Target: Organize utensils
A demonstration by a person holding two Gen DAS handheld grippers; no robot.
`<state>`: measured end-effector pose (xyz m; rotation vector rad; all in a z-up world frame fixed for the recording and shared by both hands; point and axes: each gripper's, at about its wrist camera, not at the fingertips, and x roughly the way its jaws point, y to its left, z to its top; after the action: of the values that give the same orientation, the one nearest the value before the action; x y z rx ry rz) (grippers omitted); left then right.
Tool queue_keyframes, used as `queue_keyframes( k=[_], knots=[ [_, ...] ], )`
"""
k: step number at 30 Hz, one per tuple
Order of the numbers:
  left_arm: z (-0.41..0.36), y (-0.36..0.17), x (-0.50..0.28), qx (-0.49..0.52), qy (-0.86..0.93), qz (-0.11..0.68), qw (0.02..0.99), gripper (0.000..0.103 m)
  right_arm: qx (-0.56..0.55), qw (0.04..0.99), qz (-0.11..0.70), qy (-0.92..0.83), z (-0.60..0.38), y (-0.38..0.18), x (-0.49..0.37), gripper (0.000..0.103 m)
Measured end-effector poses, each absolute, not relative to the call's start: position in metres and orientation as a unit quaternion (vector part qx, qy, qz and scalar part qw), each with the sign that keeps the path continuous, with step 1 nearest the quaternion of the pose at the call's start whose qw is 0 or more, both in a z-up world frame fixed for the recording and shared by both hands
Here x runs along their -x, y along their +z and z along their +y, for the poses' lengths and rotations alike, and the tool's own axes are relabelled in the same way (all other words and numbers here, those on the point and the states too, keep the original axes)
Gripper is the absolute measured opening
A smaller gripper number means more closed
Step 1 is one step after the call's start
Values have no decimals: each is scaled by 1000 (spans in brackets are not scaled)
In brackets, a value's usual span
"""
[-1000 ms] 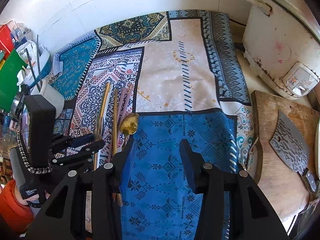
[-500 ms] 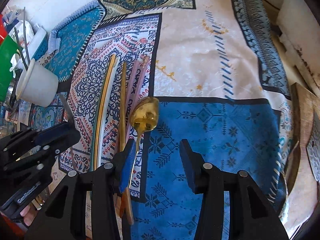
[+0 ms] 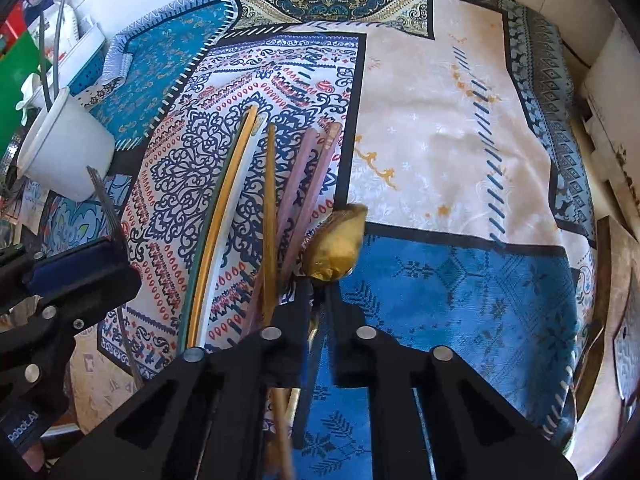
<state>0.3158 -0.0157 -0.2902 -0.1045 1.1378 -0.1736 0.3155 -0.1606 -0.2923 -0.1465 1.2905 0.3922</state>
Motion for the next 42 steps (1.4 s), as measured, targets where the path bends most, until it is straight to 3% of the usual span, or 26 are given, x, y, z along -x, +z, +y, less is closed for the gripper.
queue_keyframes(
  k=[22, 23, 24, 35, 38, 40, 42],
  knots=[
    [-8, -234, -303, 62, -84, 464, 880, 21, -16, 837, 522, 166, -202, -222, -308, 3],
    [-6, -232, -302, 64, -85, 461, 881, 14, -13, 842, 514, 164, -198, -219, -309, 3],
    [-6, -230, -302, 68, -89, 461, 880, 0, -11, 846, 508, 164, -196, -215, -309, 3],
    [16, -217, -307, 72, -65, 450, 888, 0, -12, 869, 463, 177, -184, -179, -305, 3],
    [36, -233, -315, 93, -37, 481, 871, 13, -16, 874, 451, 180, -185, -170, -304, 3],
    [48, -248, -318, 107, -21, 502, 858, 32, -16, 879, 443, 178, -186, -164, -304, 3],
    [57, -264, -320, 115, -6, 518, 847, 36, -17, 883, 434, 179, -188, -158, -304, 3]
  ],
)
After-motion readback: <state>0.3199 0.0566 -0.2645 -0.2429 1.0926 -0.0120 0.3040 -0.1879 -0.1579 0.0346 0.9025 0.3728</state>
